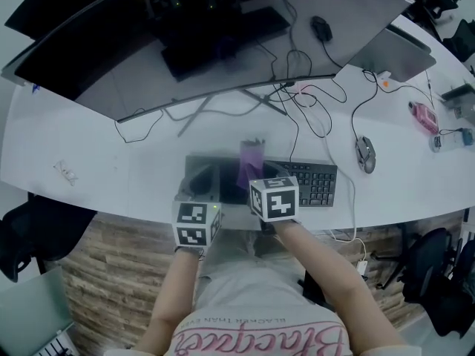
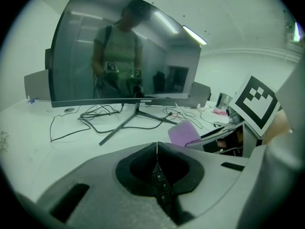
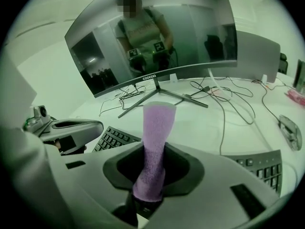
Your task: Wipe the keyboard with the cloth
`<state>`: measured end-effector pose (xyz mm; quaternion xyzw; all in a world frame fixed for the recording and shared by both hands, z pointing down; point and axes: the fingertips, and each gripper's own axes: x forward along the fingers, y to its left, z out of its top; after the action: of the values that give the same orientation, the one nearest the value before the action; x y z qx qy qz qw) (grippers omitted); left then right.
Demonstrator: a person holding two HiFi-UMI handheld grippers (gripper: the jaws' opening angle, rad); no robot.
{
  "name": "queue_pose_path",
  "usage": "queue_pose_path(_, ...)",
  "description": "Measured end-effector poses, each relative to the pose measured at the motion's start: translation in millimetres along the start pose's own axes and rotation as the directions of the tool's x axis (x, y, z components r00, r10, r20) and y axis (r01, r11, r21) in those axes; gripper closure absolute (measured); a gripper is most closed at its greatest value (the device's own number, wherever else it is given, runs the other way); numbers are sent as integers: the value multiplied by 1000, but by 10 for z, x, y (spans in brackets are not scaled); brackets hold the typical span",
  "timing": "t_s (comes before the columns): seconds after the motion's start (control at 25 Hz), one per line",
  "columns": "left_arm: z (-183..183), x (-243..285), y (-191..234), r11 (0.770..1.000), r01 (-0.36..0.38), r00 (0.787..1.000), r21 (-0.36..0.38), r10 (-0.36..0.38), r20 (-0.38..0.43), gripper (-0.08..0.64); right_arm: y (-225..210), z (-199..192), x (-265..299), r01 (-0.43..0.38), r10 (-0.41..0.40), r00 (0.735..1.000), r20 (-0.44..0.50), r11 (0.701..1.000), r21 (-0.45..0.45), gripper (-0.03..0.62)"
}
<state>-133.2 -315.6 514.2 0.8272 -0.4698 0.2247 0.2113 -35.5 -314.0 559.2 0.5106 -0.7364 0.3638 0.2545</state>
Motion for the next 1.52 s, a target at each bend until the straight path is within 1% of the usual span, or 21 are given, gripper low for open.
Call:
queue_pose_path(0.28,90,168,-493,999,32,999,27,-32,6,555,-497,-79,-245,18,-18,1000,5,1000,2,502)
queue_pose_path(0.48,139,246,-874,996,81,996,43,-82,28,555,-829,-138,-409,34,-33,999,13,999,-16,502)
queue_pose_path(0.6,139,267,-1082,993,103,994,55,-105,28,555,-1040,-180,-523,45,-45,999,15,999,-16,502)
queue_pose_path(0.76,123,303,-1287,991,124,992,50,-126,22,555,-1323,-231,-678,70,-69,997,20,997,-17,502)
queue_pose_path(0.84,131,322,-1365,990,132,991,48,-133,22,555,-1459,-258,-747,87,-87,996,26,996,-21,502)
queue_pose_path(1.2,181,332,-1585,987,142,989,79,-145,25,555,-1976,-374,-1027,163,-165,985,41,986,43,502)
queue_pose_path(1.52,158,288,-1623,986,145,989,87,-147,24,555,-2300,-465,-1217,245,-247,968,35,967,67,502)
